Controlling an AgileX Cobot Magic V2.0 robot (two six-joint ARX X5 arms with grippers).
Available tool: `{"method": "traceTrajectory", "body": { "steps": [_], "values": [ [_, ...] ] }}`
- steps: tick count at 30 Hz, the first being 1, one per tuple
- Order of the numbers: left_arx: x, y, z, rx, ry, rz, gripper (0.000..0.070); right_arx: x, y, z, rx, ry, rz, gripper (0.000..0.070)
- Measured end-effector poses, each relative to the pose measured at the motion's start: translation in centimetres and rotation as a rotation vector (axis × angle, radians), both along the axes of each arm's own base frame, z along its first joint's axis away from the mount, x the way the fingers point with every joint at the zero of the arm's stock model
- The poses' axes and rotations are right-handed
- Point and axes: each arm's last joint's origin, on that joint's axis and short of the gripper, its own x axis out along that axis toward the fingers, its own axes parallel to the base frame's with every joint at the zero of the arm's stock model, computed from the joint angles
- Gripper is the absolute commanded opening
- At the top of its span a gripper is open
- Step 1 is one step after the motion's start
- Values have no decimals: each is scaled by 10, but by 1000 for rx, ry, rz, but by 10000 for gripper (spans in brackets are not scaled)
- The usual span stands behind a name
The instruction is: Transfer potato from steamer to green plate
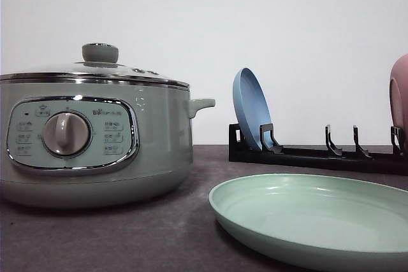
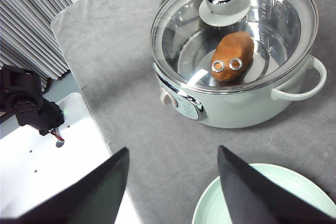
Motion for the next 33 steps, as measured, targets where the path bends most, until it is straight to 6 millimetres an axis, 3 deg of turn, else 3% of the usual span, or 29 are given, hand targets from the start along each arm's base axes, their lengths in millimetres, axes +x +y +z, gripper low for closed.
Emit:
{"method": "traceTrajectory", "body": {
  "steps": [6,16,27,33],
  "values": [
    [43,-23,-5,113,65,-9,560,0,0,0,-1,1,0,335],
    [97,-60,-50,274,181,-42,560,0,0,0,-2,2,0,335],
    [122,-74,-79,318,257,-68,559,0,0,0,-4,5,0,335],
    [125,-78,-85,326,275,-77,554,0,0,0,-4,5,0,335]
  ]
}}
